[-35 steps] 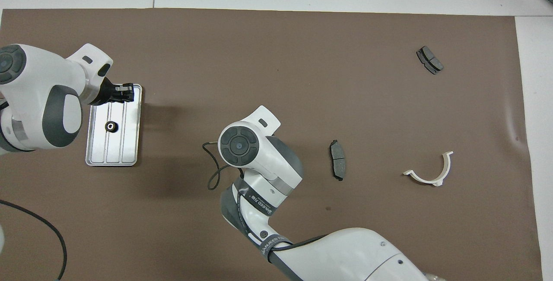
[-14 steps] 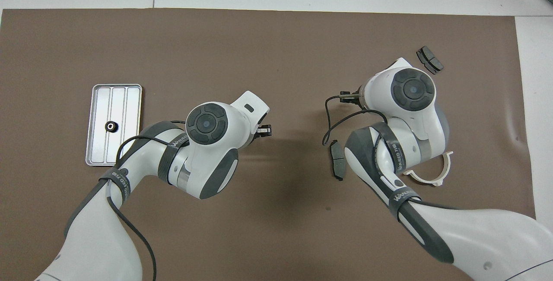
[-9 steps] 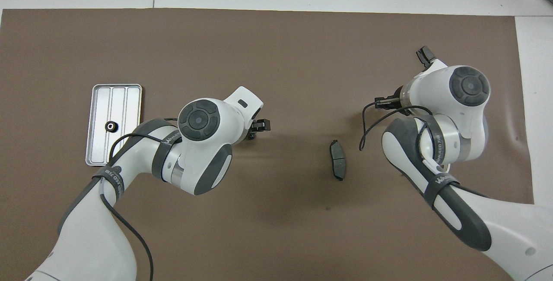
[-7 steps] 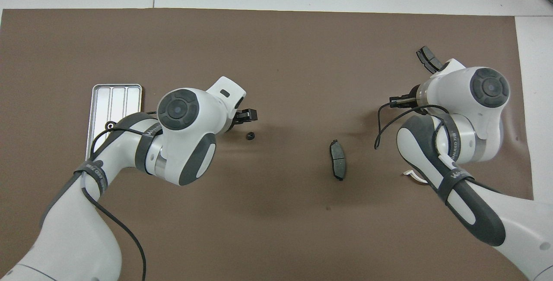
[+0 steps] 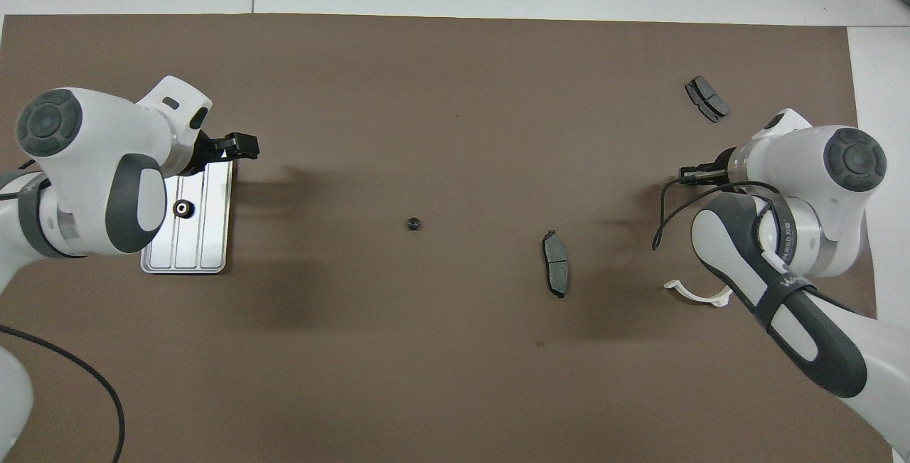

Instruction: Place bearing gear from tray to pile

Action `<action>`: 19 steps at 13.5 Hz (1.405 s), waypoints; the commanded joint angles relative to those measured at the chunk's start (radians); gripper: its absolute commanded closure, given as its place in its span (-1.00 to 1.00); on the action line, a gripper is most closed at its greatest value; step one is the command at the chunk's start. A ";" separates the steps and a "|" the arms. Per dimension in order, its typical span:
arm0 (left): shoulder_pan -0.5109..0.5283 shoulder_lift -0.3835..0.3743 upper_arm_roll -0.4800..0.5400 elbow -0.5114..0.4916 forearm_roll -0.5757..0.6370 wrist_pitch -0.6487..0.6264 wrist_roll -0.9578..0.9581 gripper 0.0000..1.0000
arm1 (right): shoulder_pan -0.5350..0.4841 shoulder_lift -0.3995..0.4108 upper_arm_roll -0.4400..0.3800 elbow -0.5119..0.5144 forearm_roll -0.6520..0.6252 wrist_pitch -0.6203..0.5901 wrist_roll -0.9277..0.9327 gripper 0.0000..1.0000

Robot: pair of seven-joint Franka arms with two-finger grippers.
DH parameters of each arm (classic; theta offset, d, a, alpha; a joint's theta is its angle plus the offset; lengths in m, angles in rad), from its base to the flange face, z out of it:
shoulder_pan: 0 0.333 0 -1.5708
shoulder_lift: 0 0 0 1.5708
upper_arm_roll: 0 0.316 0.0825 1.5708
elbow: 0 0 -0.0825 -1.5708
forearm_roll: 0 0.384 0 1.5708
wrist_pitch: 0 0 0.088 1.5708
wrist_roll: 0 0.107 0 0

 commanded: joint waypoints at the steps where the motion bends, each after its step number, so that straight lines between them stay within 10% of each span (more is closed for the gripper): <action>1: 0.055 -0.027 -0.011 -0.016 -0.004 -0.064 0.077 -0.86 | 0.004 -0.043 0.020 -0.009 0.026 0.000 0.049 -1.00; 11: 0.117 -0.067 -0.008 -0.114 0.030 -0.089 0.144 -0.46 | 0.404 -0.051 0.025 0.106 0.026 -0.086 0.541 -1.00; 19: 0.124 -0.081 -0.007 -0.171 0.044 -0.090 0.146 -0.10 | 0.664 0.222 0.021 0.433 -0.048 -0.164 0.785 -1.00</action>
